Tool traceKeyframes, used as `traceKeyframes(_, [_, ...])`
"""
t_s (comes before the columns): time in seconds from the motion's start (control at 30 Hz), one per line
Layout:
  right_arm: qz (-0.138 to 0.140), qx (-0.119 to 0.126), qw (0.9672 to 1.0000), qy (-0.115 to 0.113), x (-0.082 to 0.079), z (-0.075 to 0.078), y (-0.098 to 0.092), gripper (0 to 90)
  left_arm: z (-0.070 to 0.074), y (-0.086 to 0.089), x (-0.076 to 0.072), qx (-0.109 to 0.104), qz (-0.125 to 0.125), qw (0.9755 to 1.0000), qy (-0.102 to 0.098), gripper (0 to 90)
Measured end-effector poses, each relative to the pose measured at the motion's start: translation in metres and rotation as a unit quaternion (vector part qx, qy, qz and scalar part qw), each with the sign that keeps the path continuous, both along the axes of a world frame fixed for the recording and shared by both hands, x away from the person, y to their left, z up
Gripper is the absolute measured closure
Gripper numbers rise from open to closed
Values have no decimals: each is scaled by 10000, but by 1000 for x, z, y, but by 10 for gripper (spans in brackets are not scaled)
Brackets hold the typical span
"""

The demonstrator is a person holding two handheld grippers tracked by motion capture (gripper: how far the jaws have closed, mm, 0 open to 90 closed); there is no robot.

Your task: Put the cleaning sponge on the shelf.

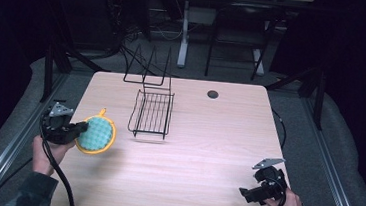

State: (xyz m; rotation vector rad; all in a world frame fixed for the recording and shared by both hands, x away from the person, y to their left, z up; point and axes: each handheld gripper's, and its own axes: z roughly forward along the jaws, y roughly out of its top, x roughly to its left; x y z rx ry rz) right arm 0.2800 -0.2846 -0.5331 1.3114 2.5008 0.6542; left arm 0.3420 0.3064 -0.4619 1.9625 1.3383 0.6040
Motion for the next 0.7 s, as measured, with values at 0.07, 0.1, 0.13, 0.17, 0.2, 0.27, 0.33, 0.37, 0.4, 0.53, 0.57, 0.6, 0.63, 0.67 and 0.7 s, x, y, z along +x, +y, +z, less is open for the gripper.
traceKeyframes(0.07, [-17, -1, 10000, 0, 0, 0, 0, 15, 1, 0, 1, -4, 1, 10000, -3, 872])
traceKeyframes(0.1, [-25, 15, 10000, -20, -1, 0, 0, 15, 2, 0, 1, -19, -4, 10000, -1, 872])
traceKeyframes(0.13, [-23, 13, 10000, -21, -1, 0, 0, 15, 2, -1, 1, -30, 4, 10000, -2, 872])
traceKeyframes(0.17, [-23, 16, 10000, -25, -1, 0, 0, 15, 3, 0, 1, -28, -1, 10000, -17, 872])
traceKeyframes(0.2, [-26, 18, 10000, -24, -1, 0, 0, 15, 3, 0, 1, -25, -15, 10000, 0, 872])
traceKeyframes(0.27, [5, -9, 10000, -57, 0, 0, 0, 15, 5, -1, 1, -20, -9, 10000, -18, 871])
traceKeyframes(0.33, [35, -9, 10000, -30, 1, 1, 1, 15, 5, 0, 1, -35, -9, 10000, -19, 871])
traceKeyframes(0.37, [35, -8, 10000, -56, 1, 0, 2, 15, 5, 0, 2, -47, -1, 10000, -32, 872])
traceKeyframes(0.4, [37, -20, 10000, -53, 1, 0, 2, 15, 6, 0, 2, -33, -15, 10000, -17, 872])
traceKeyframes(0.53, [45, -33, 10000, -35, 0, 1, 2, 17, 8, -1, 4, -49, -35, 10000, -23, 872])
traceKeyframes(0.57, [42, -22, 10000, -41, 0, 1, 1, 17, 9, -2, 4, -51, -42, 10000, -42, 872])
traceKeyframes(0.6, [26, 0, 10000, -48, 0, 1, 1, 17, 9, -3, 5, -75, -44, 10000, -38, 872])
traceKeyframes(0.63, [37, -12, 10000, -57, 0, 1, 0, 17, 10, -4, 5, -65, -71, 9999, -46, 872])
traceKeyframes(0.67, [44, -15, 10000, -52, 1, 1, 1, 17, 10, -4, 6, -74, -82, 9999, -48, 872])
traceKeyframes(0.7, [53, -12, 10000, -39, 1, 1, 1, 17, 11, -5, 7, -88, -89, 9999, -59, 872])
